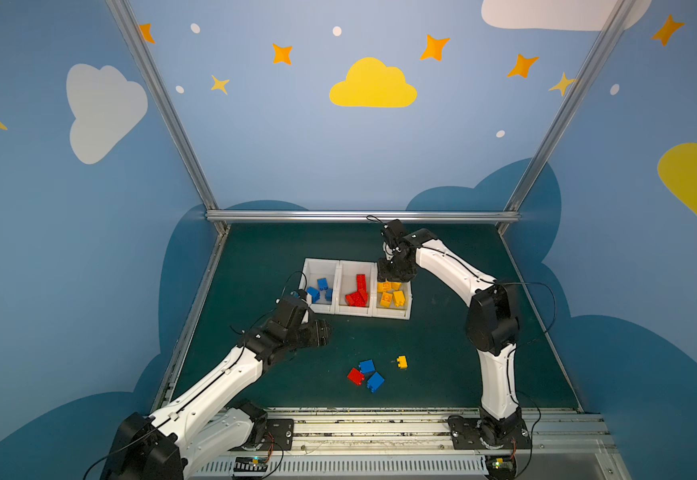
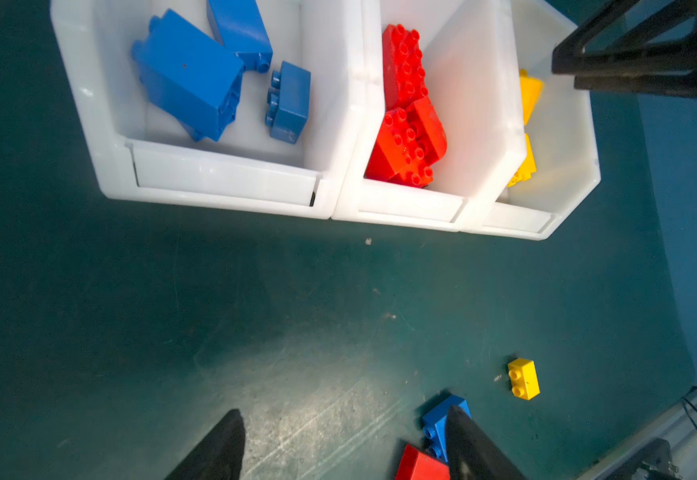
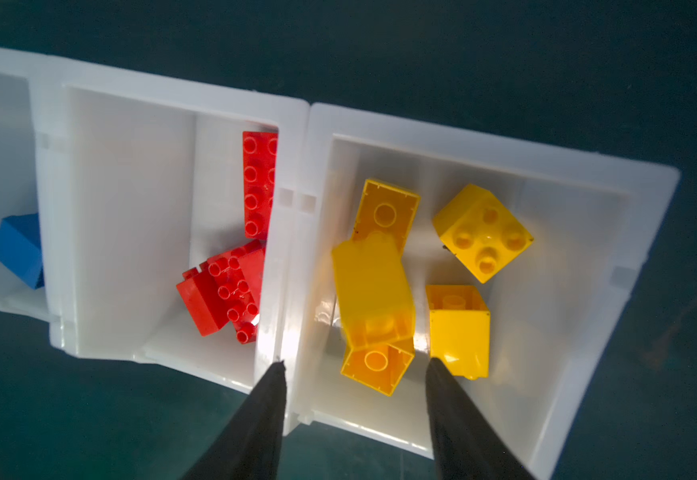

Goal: Sort the legos into containers by color
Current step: 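Carry the yellow brick with the right gripper over the yellow compartment, then open the right gripper to drop the yellow brick into the compartment, then withdraw the right gripper while the left gripper closes on a blue brick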

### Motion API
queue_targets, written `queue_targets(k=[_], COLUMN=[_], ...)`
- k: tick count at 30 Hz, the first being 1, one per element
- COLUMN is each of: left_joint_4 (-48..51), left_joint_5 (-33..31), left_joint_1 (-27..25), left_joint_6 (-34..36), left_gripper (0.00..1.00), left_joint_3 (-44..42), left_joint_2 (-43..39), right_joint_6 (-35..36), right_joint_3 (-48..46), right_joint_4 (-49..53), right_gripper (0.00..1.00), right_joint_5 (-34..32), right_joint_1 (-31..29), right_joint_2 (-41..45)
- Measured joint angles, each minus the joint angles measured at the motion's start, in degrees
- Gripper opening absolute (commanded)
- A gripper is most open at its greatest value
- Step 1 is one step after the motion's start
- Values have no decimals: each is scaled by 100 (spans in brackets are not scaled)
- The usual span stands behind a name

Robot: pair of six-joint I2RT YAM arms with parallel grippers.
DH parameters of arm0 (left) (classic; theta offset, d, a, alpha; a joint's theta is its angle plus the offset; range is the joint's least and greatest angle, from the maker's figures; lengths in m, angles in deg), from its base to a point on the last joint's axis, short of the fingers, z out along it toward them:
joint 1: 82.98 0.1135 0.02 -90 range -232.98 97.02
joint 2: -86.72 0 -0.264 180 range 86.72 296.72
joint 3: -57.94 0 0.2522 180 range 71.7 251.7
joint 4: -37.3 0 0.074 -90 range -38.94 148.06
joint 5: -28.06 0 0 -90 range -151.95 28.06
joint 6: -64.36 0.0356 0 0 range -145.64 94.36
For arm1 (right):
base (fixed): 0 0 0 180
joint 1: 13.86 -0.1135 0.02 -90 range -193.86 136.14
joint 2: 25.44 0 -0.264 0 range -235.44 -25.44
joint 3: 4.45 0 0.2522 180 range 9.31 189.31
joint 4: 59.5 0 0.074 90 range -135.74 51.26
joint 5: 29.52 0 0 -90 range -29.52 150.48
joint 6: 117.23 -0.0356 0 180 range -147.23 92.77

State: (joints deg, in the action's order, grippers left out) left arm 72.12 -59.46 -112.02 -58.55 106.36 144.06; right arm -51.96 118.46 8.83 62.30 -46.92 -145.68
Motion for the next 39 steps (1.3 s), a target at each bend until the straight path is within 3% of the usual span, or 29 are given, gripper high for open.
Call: queue_targets(k=[11, 20, 26, 39], left_joint_4=[48, 76, 166, 354], left_joint_5=[63, 55, 7, -317], left_joint_1=[-74, -393, -977, -2859], left_joint_6=[7, 101, 291, 647], left_gripper=[76, 76, 75, 69], left_joint_3=[-46, -44, 57, 1040], left_joint_2=[-153, -79, 302, 1888], right_joint_6=[-22, -98, -236, -555], right_joint_3=[-55, -575, -1561, -3836], right_joint_4=[50, -26, -249, -518], right_gripper=[59, 59, 59, 60], right_joint_5=[59, 96, 127, -22], right_joint_1=[31, 35, 42, 157], right_joint_2=[50, 669, 1515, 3484])
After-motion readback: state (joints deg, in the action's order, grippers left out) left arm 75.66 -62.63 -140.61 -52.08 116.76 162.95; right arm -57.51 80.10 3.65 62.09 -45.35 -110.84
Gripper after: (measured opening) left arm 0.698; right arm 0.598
